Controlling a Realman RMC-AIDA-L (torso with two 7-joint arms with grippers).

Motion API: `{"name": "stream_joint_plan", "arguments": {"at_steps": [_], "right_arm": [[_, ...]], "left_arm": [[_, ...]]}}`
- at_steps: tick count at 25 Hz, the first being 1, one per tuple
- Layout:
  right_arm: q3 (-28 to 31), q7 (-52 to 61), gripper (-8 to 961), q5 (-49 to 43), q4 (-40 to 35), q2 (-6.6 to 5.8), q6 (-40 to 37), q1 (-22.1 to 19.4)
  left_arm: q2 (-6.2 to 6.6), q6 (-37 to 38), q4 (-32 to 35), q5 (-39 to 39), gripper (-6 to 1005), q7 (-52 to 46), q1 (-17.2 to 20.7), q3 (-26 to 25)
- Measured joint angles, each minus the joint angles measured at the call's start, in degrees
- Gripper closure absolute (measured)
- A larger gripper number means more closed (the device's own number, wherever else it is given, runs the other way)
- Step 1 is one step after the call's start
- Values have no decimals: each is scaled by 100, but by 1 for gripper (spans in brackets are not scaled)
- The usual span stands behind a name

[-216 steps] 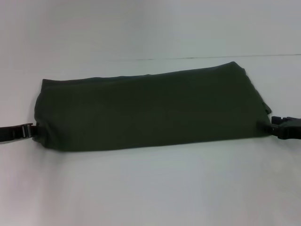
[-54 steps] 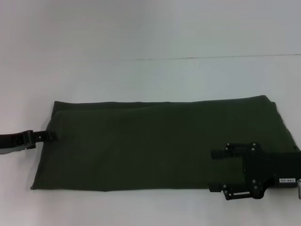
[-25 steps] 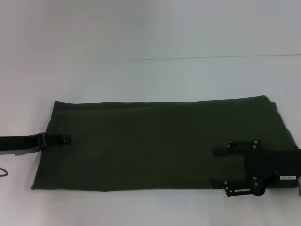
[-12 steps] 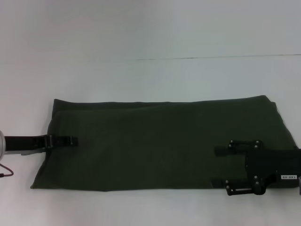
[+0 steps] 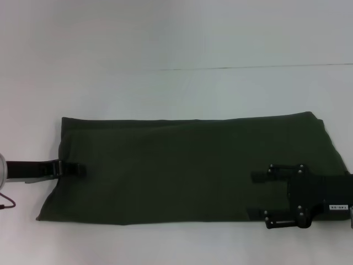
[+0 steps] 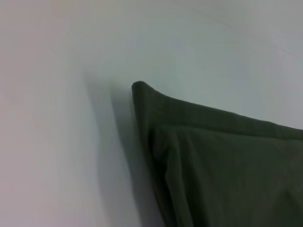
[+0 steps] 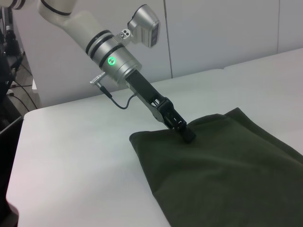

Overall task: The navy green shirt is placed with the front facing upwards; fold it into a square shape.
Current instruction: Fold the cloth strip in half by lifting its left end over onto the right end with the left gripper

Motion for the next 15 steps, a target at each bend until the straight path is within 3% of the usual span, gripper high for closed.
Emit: {"name": "stream_joint_plan", "arguments": {"at_steps": [5, 8, 13, 15], "right_arm": [[0, 0, 126, 0, 2, 1, -3, -7], [0, 1, 129, 0, 7, 8, -5, -8], [0, 0, 129, 0, 3, 9, -17, -8], [0, 0, 129, 0, 2, 9, -16, -8]], "left_arm": [[0, -12, 13, 0, 518, 5, -3, 25], [0, -14, 19, 0, 730, 13, -8, 28], [0, -10, 22, -1, 937, 15, -17, 37], [0, 2, 26, -1, 935, 16, -23, 37]]}}
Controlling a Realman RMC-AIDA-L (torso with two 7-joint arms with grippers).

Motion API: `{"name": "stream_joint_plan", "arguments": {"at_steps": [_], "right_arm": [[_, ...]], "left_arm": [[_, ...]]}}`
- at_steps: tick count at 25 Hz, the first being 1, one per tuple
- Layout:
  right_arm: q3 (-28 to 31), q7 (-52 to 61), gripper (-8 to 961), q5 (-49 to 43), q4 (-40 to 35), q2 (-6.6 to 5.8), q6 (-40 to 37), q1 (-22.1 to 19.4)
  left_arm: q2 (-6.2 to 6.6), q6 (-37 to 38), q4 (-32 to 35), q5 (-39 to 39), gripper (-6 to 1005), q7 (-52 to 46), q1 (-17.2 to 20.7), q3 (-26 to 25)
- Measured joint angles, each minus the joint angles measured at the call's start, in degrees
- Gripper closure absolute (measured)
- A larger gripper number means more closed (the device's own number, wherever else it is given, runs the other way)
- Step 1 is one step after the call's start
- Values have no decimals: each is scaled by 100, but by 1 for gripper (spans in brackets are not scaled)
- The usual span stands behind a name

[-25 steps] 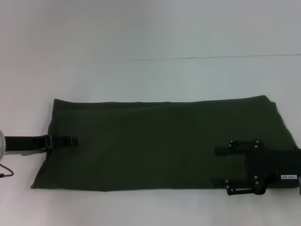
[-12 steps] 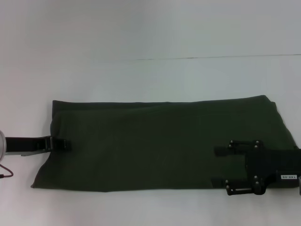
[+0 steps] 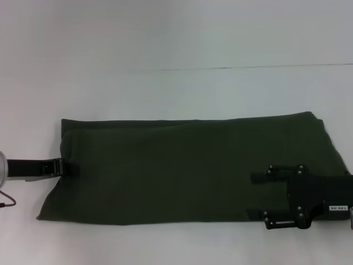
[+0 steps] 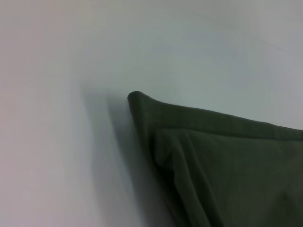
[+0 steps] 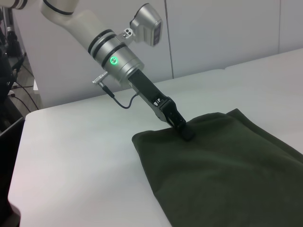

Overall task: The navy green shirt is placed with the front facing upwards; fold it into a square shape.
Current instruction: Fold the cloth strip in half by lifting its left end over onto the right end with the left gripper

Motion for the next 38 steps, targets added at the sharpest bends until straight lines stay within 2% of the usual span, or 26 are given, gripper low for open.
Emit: {"name": "stream_joint_plan", "arguments": {"at_steps": [8, 15, 21, 26, 30, 32, 34, 36, 38], "right_arm": [[31, 0, 130, 7, 14, 0, 15, 0], [55, -5, 130, 35, 46, 4, 72, -16], [60, -11, 130, 77, 223, 19, 319, 20], [44, -23, 131, 119, 496, 18, 698, 100], [57, -42, 131, 145, 657, 18, 863, 136], [58, -72, 131, 173, 714, 16, 913, 145], [58, -99, 131, 176, 739, 11, 937, 140], [66, -105, 131, 177, 741, 4, 952, 117], [99, -106, 131, 178, 742, -5, 972, 87]], "left_arm": [[3, -35, 334, -5, 928, 2, 69, 1], [97, -4, 821, 16, 922, 4, 370, -69], [132, 223, 1093, -118, 917, 26, 413, -80], [45, 816, 1186, -727, 912, 26, 126, -38], [-140, 1048, 1191, -1197, 909, 0, -177, 28], [-271, 1041, 1158, -1391, 907, -1, -340, 126], [-332, 991, 999, -1701, 905, -2, -479, 296], [-341, 930, 780, -2052, 903, -1, -578, 521], [-348, 724, 511, -2498, 901, 5, -657, 938]]}}
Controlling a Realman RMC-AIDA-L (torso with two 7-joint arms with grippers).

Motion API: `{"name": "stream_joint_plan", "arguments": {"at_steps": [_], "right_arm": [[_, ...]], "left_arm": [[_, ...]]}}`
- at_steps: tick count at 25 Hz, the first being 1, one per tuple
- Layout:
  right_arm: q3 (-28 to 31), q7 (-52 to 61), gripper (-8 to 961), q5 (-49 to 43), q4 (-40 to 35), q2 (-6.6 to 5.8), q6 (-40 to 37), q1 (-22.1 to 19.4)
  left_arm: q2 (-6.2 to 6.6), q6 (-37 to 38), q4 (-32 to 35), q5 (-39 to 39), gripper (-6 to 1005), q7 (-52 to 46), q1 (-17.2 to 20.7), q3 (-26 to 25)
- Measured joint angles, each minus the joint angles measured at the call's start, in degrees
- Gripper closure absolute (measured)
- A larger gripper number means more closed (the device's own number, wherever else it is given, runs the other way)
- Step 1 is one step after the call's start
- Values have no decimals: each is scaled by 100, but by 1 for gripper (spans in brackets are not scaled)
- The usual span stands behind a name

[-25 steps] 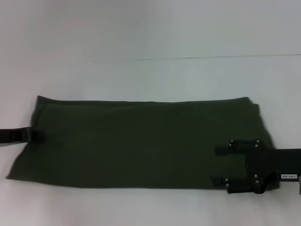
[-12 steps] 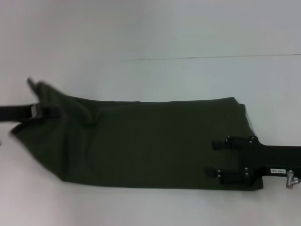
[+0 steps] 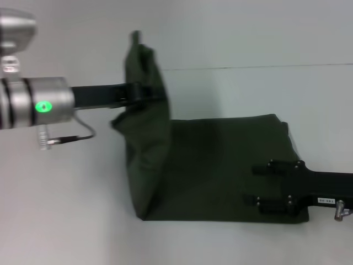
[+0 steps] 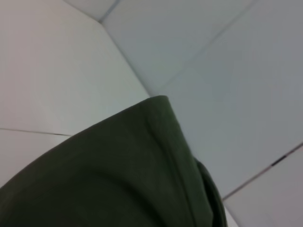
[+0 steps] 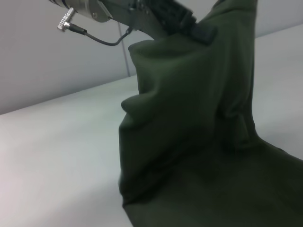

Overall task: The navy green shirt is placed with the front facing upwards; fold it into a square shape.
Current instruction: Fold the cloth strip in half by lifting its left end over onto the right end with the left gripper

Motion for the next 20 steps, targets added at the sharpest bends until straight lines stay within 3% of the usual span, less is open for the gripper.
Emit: {"name": "stream_joint_plan", "arguments": {"at_steps": [7, 20], "right_arm": [[157, 23, 130, 8, -9, -25, 30, -142], [365, 34, 129, -17, -40, -30, 2, -265]], "left_arm": [[-13, -890, -632, -1202, 895, 39, -54, 1579], [-31, -1756, -914, -2499, 884, 194, -122, 2869]]}}
